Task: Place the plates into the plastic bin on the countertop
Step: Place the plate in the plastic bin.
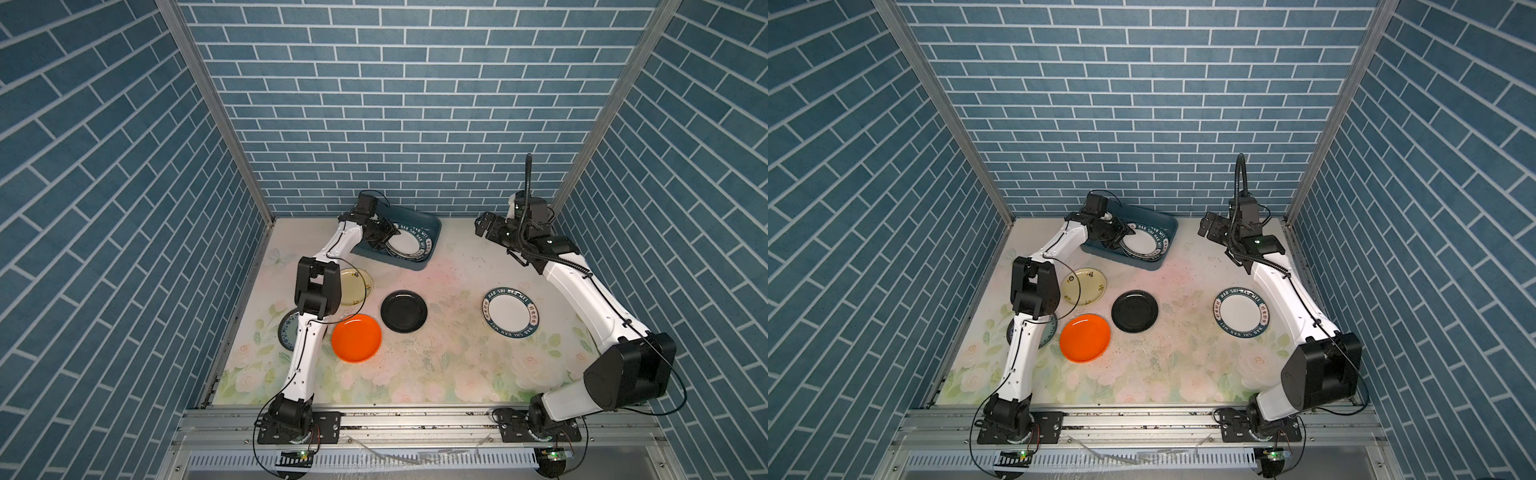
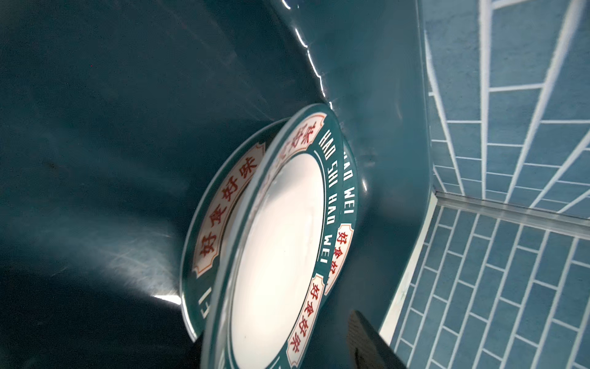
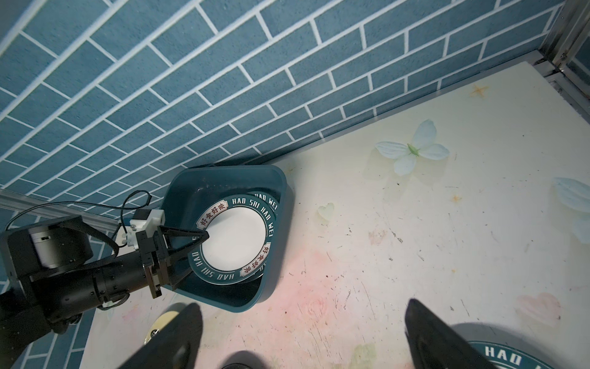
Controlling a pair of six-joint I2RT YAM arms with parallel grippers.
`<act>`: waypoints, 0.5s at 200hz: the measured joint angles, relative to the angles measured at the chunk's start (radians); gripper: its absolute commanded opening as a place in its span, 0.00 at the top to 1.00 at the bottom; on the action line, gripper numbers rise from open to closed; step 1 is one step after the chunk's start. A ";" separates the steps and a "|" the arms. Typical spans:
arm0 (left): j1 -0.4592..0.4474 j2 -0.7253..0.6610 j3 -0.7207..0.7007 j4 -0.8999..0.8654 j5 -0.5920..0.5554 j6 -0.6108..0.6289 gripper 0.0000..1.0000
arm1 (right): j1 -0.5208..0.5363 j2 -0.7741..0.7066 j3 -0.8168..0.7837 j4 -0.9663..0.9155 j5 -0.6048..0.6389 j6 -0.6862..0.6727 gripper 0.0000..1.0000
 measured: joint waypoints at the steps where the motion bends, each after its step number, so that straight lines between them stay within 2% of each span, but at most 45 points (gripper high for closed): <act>1: 0.000 0.000 0.002 -0.002 -0.002 0.001 0.35 | 0.000 0.000 0.000 0.000 0.000 0.000 0.02; 65: 0.000 0.013 0.063 -0.163 -0.111 0.061 0.32 | -0.001 0.000 0.000 -0.003 -0.003 -0.006 0.02; 100: -0.007 0.045 0.084 -0.136 -0.111 0.057 0.31 | -0.001 -0.001 0.000 -0.008 -0.001 -0.007 0.02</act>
